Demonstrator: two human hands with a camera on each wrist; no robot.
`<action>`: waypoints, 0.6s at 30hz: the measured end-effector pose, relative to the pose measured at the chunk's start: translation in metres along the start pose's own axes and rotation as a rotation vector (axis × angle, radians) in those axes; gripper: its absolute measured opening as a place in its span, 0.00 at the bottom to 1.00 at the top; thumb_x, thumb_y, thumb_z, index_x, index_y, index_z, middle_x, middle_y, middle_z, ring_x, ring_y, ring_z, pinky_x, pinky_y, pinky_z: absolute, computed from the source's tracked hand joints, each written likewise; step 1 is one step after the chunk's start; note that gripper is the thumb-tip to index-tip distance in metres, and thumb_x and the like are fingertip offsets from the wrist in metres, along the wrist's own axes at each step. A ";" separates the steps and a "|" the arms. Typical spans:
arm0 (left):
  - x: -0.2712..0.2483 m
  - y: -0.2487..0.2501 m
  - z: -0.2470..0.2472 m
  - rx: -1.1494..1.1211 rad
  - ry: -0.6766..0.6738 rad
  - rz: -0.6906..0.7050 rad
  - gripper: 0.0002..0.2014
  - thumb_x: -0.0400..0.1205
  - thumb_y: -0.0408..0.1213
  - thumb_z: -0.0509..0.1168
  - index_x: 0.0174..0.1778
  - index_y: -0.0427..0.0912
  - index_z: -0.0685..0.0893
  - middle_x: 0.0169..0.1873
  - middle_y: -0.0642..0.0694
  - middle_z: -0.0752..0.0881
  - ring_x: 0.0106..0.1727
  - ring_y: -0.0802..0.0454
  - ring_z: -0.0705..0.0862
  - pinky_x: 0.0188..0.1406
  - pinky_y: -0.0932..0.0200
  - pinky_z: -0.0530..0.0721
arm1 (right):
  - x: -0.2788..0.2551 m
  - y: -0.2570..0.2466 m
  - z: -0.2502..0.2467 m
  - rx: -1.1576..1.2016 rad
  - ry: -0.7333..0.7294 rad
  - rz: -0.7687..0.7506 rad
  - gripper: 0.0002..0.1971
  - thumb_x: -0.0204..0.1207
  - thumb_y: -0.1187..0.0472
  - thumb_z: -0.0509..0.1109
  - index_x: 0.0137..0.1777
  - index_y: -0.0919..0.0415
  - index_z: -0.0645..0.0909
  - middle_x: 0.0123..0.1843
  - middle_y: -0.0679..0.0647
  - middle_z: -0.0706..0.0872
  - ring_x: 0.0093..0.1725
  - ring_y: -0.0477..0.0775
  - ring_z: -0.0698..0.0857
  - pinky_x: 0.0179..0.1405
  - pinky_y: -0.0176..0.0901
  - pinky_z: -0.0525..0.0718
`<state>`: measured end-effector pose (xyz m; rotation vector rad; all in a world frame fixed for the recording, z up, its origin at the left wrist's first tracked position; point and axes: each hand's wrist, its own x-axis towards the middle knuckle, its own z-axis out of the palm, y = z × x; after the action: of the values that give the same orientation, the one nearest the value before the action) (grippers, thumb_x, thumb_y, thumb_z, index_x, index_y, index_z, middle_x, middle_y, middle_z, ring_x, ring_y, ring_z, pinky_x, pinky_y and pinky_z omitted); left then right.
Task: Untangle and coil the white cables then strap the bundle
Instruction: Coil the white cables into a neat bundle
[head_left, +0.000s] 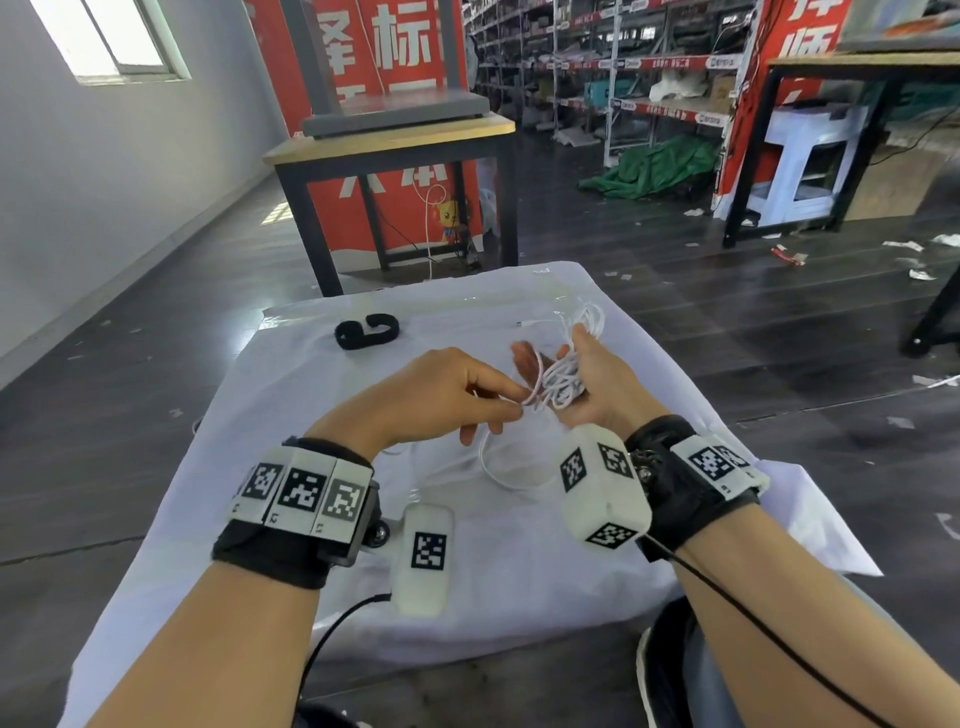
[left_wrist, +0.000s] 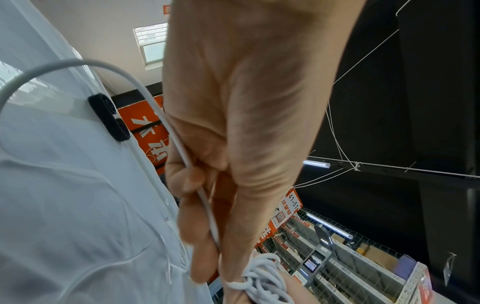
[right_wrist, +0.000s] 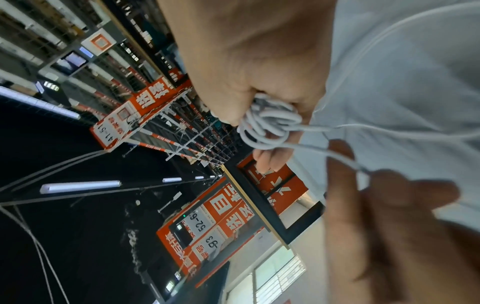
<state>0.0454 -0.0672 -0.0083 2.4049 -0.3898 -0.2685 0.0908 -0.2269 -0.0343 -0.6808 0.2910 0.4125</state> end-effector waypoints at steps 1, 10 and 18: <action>0.000 -0.001 0.000 0.012 -0.025 -0.013 0.10 0.80 0.42 0.70 0.55 0.58 0.90 0.34 0.55 0.90 0.28 0.60 0.82 0.31 0.75 0.75 | 0.002 -0.002 -0.001 0.074 -0.011 -0.014 0.23 0.87 0.48 0.53 0.51 0.70 0.75 0.32 0.63 0.87 0.29 0.58 0.88 0.32 0.48 0.90; -0.018 -0.028 -0.030 -0.163 0.024 -0.169 0.07 0.80 0.42 0.69 0.47 0.45 0.91 0.23 0.51 0.80 0.27 0.57 0.77 0.39 0.63 0.78 | 0.006 -0.028 -0.017 0.097 0.258 -0.324 0.17 0.86 0.50 0.58 0.39 0.60 0.68 0.29 0.52 0.77 0.17 0.48 0.77 0.20 0.35 0.79; -0.031 -0.015 -0.037 -0.752 0.177 0.092 0.14 0.78 0.42 0.62 0.46 0.41 0.91 0.20 0.49 0.70 0.24 0.55 0.66 0.36 0.62 0.79 | 0.003 -0.013 -0.007 -0.362 0.228 -0.369 0.11 0.86 0.53 0.58 0.46 0.58 0.75 0.33 0.56 0.85 0.17 0.44 0.66 0.15 0.32 0.68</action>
<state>0.0303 -0.0236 0.0123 1.6512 -0.2545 -0.1253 0.0991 -0.2401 -0.0335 -1.1175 0.3013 0.0298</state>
